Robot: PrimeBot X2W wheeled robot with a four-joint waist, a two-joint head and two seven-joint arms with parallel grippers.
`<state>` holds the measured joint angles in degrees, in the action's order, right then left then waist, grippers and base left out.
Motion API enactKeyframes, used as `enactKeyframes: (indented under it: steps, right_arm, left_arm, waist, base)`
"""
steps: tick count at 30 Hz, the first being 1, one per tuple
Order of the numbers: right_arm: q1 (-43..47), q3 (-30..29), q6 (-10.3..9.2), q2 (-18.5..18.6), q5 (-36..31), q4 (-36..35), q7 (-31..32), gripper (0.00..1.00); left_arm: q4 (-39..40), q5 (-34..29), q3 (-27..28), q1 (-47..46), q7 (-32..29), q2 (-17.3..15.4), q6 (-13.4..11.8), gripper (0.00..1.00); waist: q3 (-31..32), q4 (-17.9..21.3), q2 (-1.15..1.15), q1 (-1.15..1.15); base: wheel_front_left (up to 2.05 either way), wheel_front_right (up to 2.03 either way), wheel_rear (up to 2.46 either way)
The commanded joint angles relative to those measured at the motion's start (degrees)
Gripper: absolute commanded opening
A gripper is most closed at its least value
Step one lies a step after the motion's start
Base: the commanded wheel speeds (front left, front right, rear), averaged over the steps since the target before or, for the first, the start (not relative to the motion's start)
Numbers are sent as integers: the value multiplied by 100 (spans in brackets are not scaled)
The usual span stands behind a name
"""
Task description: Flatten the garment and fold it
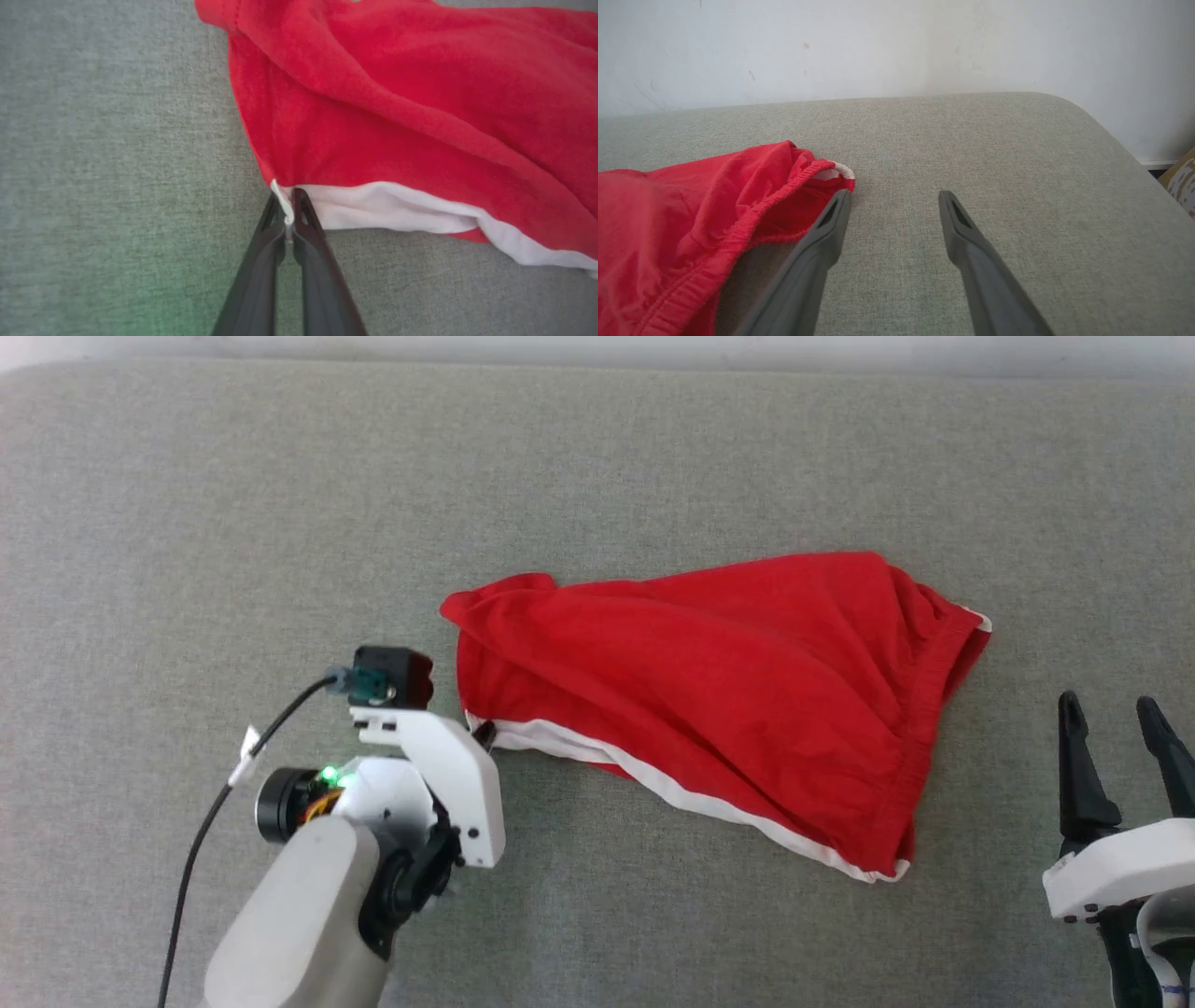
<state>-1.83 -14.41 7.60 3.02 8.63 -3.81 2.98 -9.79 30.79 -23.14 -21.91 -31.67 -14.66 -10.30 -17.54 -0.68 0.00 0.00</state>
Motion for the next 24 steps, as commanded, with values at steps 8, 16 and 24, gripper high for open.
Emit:
enactKeyframes:
  steps: [8, 16, 24]
  right_arm:
    - [38, 138, -11, -14, 8, 16, 2, 100]
    - [274, 672, -11, -14, 171, -251, 500, 100]
    - [1028, 1391, -11, 383, 668, -845, 2008, 100]
  left_arm:
    - [514, 192, 283, 607, 565, 83, -184, 0]
    - [1372, 327, 545, 1539, 1167, 172, -434, 0]
    - [1486, 287, 419, 1537, 1288, 305, -455, 0]
  waist:
    - [145, -68, 0, 0]
    - [31, -148, 0, 0]
    - [-95, -300, 0, 0]
  base:
    - [0, 0, 0]
    - [0, 0, 0]
    - [0, 0, 0]
